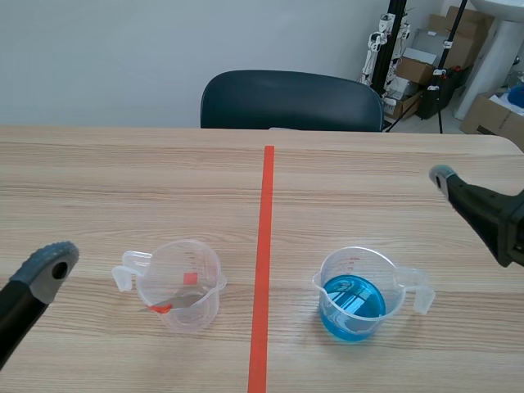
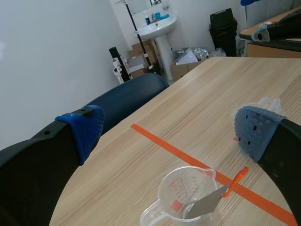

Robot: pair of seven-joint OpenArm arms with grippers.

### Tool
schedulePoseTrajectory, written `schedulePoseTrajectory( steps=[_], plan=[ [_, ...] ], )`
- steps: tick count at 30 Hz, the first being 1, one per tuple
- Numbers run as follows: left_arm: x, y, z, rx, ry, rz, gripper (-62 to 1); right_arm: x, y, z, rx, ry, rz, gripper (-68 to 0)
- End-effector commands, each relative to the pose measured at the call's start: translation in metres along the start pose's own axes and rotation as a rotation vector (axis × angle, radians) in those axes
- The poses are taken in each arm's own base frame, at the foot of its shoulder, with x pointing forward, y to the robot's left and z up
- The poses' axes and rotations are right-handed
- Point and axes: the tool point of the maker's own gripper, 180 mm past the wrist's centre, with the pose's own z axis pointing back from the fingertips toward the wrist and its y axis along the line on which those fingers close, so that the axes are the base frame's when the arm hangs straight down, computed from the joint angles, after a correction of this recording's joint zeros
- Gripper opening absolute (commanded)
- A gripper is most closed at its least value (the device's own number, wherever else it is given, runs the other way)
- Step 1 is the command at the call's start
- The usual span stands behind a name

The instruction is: Do the redox reaction experiment. return to the home posture

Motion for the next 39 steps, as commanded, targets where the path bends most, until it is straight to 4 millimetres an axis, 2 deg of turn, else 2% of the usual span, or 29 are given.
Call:
schedulePoseTrajectory(
  steps=[1,6,11,13,19,25,39],
  plan=[
    [0.000,0.000,-0.001,-0.005,-0.003,0.007,-2.8,0.005,-0.001,0.002,-0.007,-0.021,0.016,0.4],
    [-0.004,-0.002,-0.002,-0.032,0.023,0.003,-2.8,-0.001,-0.006,0.011,-0.061,-0.010,0.052,0.4],
    [-0.004,-0.003,-0.003,-0.043,0.023,0.000,-2.8,0.004,-0.015,0.010,-0.148,0.005,0.076,0.4],
    [-0.004,-0.003,-0.003,-0.054,0.022,-0.003,-2.8,0.005,-0.011,0.009,-0.140,0.048,0.100,0.4],
    [-0.003,-0.007,-0.005,-0.107,0.019,-0.016,-2.8,0.027,0.008,0.011,-0.093,0.026,0.116,0.4],
    [-0.016,0.000,-0.013,-0.138,0.088,-0.073,-2.8,0.037,0.024,0.017,-0.098,-0.010,0.158,0.4],
    [-0.013,0.001,-0.015,-0.148,0.071,-0.085,-2.8,0.048,0.045,0.009,-0.186,-0.072,0.231,0.4]
  ],
)
